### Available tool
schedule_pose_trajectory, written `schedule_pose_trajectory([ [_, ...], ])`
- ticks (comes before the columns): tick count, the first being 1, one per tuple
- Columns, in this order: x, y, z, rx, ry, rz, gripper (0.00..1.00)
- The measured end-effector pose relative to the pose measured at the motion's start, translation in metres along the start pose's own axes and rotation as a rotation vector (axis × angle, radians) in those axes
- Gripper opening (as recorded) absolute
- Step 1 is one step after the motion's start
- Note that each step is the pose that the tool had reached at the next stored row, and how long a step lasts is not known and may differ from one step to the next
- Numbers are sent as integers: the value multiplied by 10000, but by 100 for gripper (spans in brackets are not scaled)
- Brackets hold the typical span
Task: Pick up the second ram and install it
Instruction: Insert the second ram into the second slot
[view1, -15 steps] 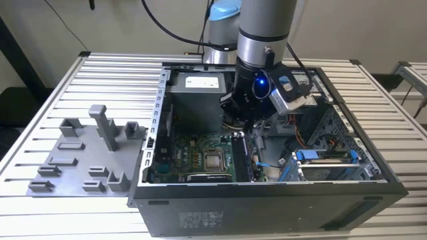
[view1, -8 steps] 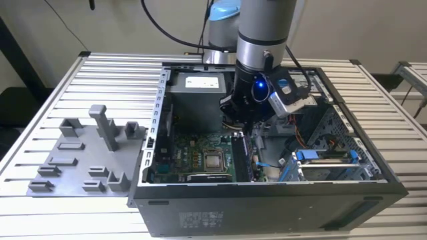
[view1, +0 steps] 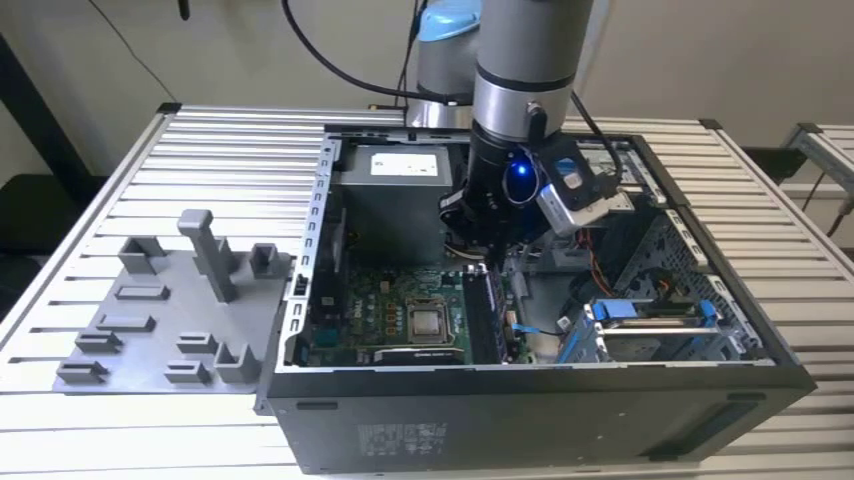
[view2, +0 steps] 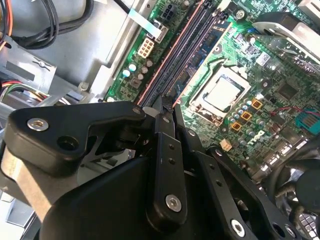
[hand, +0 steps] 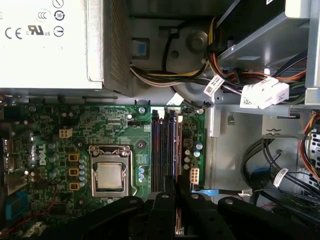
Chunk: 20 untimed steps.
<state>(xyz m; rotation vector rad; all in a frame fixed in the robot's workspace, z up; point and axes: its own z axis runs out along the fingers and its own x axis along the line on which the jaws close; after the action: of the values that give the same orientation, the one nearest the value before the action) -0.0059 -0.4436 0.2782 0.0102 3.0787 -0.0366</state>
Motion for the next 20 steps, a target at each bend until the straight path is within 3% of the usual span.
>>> schedule_pose_trajectory([
  [8,4,1,50,0,1,1,15],
  [17,88,3,158,-1,24,0,15],
  [18,88,3,165,-1,70,-3,15],
  [20,90,0,171,2,252,-5,15],
])
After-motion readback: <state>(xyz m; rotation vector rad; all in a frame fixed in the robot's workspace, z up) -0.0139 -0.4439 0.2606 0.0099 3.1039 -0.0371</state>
